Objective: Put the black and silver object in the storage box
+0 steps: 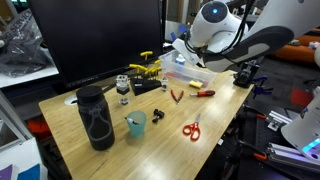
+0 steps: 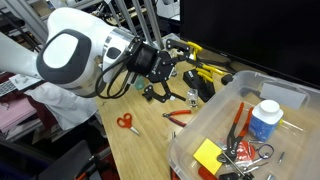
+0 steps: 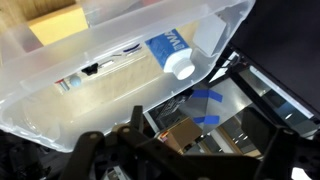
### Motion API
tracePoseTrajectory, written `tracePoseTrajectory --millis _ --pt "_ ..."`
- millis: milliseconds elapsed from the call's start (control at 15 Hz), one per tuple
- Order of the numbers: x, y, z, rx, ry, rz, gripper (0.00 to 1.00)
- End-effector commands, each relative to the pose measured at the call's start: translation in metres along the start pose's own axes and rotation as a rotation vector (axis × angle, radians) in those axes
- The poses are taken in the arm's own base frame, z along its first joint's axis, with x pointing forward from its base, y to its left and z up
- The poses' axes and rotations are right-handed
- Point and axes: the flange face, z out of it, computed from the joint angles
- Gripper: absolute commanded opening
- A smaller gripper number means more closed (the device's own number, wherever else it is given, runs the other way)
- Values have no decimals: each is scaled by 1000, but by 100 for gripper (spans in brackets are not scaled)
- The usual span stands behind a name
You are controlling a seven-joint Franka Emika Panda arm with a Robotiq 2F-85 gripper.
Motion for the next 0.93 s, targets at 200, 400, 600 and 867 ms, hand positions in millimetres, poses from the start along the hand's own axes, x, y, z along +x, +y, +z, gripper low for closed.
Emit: tracePoseTrajectory --millis 200,400,600,867 --pt "-13 3 -36 99 -266 -95 100" --pt "-22 4 -37 84 -235 -123 100" --pt "-21 5 -37 75 -255 -117 100" --pt "-23 6 -38 81 -242 -127 100"
